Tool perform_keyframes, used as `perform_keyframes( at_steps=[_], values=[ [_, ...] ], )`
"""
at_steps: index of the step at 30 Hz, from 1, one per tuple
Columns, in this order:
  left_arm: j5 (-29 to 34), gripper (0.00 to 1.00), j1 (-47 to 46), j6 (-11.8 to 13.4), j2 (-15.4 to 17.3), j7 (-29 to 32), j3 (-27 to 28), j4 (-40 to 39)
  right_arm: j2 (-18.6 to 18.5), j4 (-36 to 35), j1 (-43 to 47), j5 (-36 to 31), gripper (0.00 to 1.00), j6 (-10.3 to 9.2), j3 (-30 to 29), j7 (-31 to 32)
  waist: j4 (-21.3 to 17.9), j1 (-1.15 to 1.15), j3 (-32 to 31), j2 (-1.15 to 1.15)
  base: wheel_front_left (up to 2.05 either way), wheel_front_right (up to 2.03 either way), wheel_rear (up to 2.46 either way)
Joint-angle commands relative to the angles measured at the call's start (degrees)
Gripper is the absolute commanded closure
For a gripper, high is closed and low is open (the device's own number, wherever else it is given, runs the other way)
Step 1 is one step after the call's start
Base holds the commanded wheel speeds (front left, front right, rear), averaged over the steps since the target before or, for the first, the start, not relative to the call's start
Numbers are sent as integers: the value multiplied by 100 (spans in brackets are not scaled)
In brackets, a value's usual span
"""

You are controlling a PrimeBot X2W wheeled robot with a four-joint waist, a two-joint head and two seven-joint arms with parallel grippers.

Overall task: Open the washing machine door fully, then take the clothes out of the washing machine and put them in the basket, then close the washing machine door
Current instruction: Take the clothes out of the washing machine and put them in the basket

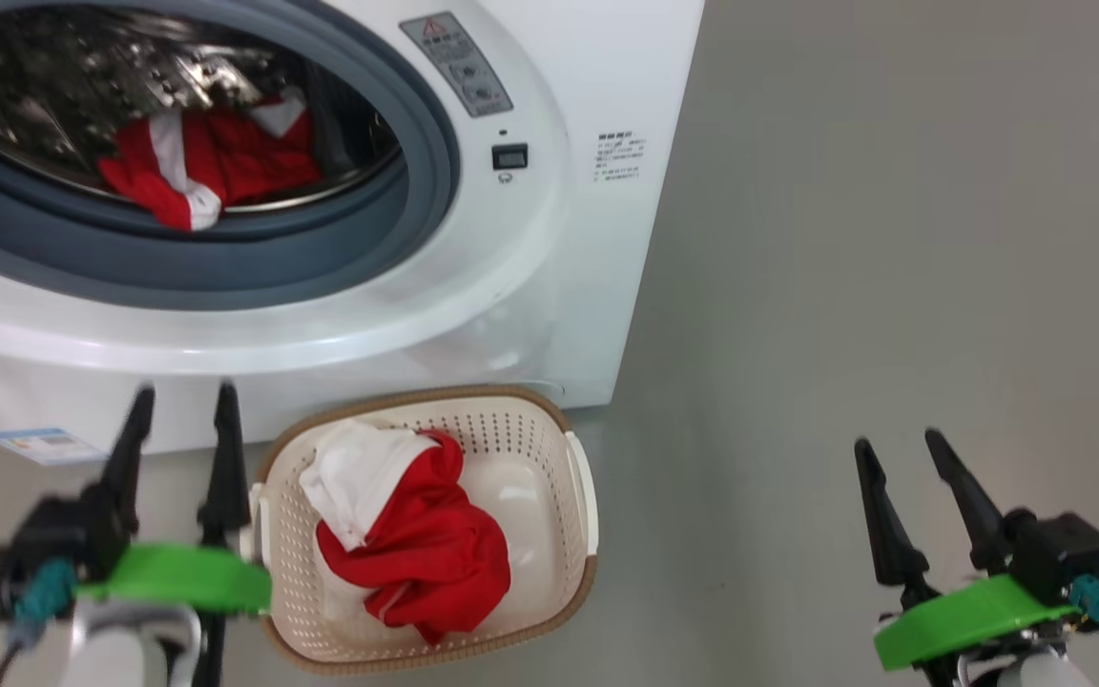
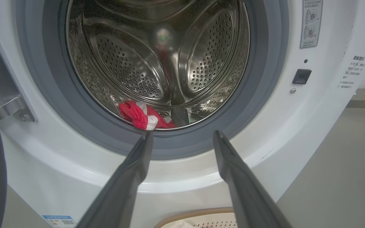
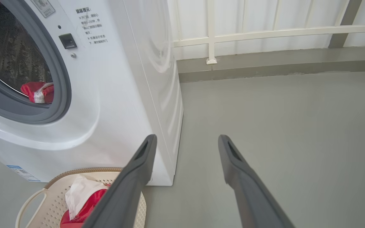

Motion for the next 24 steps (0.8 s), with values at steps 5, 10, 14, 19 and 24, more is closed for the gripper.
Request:
perform_keyframes(
  at_steps=[5, 10, 14, 19, 24],
  values=[
    [390, 0, -1336, 90, 243, -35, 146, 536, -59, -208, -461, 85, 0, 36, 232, -36, -112, 0, 635, 0, 0, 0, 0],
    [648, 0, -2409, 179, 552, -35, 39, 1484, -59, -212, -671, 225, 0, 36, 309, -36, -283, 0, 970, 0, 0, 0, 0],
    [836, 0, -3180, 264, 768, 61, -107, 2433, -59, -225, -792, 329, 0, 36, 330, -36, -420, 0, 1165, 0, 0, 0, 0],
    [1088, 0, -4043, 451, 1030, 149, -292, 3348, -59, -242, -910, 433, 0, 36, 381, -36, -570, 0, 1352, 0, 0, 0, 0],
    [1269, 0, -4637, 570, 1144, 241, -475, 3956, -59, -257, -981, 477, 0, 36, 397, -36, -632, 0, 1471, 0, 0, 0, 0]
  ],
)
